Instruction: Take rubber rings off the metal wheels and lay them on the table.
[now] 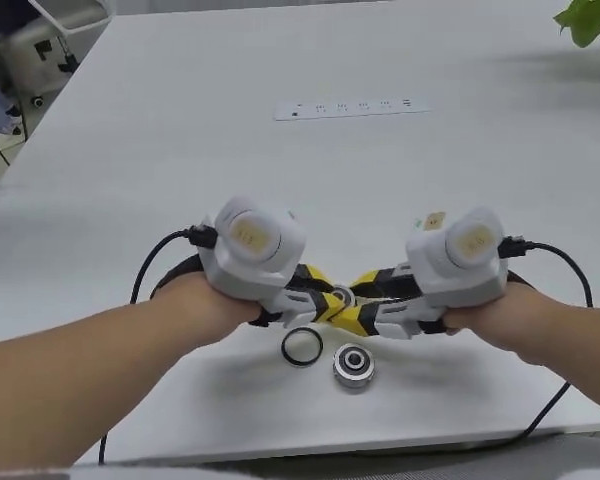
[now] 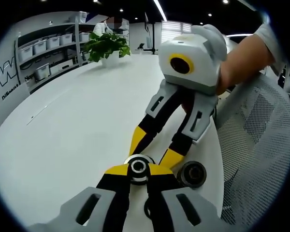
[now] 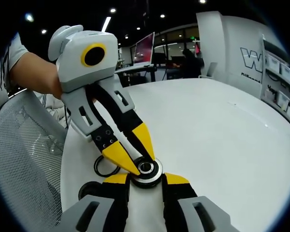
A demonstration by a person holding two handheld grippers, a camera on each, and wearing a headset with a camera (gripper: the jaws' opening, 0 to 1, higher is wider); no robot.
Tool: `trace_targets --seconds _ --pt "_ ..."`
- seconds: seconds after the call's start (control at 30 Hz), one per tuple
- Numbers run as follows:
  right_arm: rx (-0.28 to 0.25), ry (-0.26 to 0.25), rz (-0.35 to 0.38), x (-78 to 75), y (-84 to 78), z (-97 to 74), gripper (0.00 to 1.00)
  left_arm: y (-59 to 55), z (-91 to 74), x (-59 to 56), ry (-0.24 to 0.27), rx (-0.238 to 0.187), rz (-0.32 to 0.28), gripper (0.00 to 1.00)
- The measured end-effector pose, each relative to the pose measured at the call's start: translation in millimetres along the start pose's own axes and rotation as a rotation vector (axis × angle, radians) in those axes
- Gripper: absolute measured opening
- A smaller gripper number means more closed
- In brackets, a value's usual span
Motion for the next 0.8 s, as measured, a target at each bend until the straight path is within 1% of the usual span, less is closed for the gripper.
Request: trace_targets --seconds 0.23,0.37,0.47,0.53,0.63,0.8 --pt "-0.004 0.006 -0.004 0.6 -0.7 -6.1 0.21 -0.2 -0.3 -0.7 0.006 0.0 -0.005 0.07" --pt "0.005 0.013 -0.003 0.7 -3.4 -9.9 0.17 -0.4 -0.5 -0.7 0.007 0.0 -0.007 0.07" --pt "0.022 0.018 0.003 0.9 -7.3 -12.2 0.09 -0.5 -0.7 -0.8 0.007 0.001 -0.008 0.07" --pt "0.018 0.004 0.012 -1.6 -8.3 -13.4 0.02 -0.5 -0.9 -1.0 0.008 0.002 -0.009 0.07" --pt "0.014 0.007 0.031 -1.1 -8.1 -13.1 0.02 -0.6 -1.1 -1.1 0.011 0.002 -0.011 0.07" --pt "-0.008 0.014 0.079 -1.8 -9.3 -13.7 0.01 -0.7 -1.4 -1.5 0.013 0.002 -0.014 0.07"
Point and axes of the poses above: the centre of the closed fingertips' face, and the gripper's own axes: z roughly forward along the fingers, x roughly to its left, y roughly out of its top, the point moved 6 cm from there along -z, roughly backward along the fingers, and after that the axes turned 14 degrees about y, right-handed, at the moved point
